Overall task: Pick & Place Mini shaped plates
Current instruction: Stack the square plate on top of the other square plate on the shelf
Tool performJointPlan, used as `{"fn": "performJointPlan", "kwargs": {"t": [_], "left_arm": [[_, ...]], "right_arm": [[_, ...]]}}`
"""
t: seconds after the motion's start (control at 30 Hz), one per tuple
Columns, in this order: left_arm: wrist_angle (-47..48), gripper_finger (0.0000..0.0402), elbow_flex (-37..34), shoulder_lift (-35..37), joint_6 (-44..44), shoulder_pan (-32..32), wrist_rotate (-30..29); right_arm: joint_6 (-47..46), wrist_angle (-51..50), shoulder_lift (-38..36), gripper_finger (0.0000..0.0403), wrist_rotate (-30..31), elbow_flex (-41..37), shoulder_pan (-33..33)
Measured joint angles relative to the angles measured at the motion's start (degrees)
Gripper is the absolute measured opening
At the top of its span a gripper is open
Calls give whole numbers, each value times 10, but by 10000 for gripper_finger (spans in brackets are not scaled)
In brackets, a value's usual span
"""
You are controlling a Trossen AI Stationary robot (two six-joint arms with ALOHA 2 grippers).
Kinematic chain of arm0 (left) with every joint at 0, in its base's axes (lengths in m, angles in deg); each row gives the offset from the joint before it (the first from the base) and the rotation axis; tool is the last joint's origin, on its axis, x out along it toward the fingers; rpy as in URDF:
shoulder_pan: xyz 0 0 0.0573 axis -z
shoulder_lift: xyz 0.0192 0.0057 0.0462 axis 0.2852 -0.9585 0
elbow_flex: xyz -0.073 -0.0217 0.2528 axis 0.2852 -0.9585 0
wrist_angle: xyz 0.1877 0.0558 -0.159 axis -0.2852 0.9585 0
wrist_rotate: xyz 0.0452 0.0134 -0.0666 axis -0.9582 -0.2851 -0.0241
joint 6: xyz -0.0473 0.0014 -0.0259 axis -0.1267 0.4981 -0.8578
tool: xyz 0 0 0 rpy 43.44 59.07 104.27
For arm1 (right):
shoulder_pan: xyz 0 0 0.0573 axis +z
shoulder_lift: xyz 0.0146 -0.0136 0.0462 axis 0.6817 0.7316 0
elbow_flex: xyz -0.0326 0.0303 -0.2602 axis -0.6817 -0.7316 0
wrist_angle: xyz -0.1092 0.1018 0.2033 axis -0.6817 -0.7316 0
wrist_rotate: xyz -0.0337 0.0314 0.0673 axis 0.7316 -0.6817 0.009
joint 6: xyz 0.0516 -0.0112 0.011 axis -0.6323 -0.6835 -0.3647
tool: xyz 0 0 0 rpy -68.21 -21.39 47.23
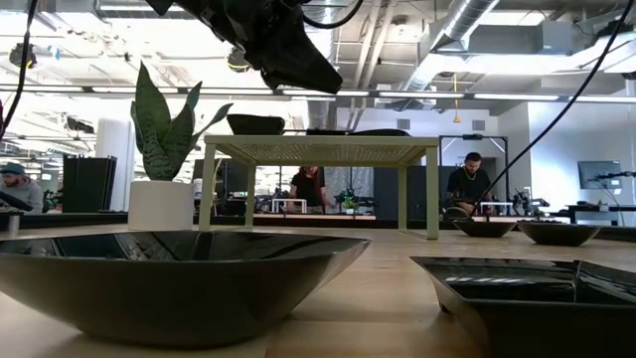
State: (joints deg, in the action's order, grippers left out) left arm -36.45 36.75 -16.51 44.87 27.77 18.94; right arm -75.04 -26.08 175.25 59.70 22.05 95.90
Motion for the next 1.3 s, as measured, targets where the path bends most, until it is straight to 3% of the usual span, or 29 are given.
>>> {"fn": "performJointPlan", "kwargs": {"t": [0.3,0.53,0.73,0.93,1.3], "left_arm": [[-7,92,0,0,0,0,0],[-7,92,0,0,0,0,0],[-7,92,0,0,0,0,0],[-8,92,0,0,0,0,0],[-9,92,0,0,0,0,0]], "right_arm": [[0,-23,-1,82,49,46,11],[-75,-14,0,82,42,30,31],[-77,35,0,82,45,23,37],[-77,-11,0,82,47,23,40],[-86,8,0,82,60,23,40]]}}
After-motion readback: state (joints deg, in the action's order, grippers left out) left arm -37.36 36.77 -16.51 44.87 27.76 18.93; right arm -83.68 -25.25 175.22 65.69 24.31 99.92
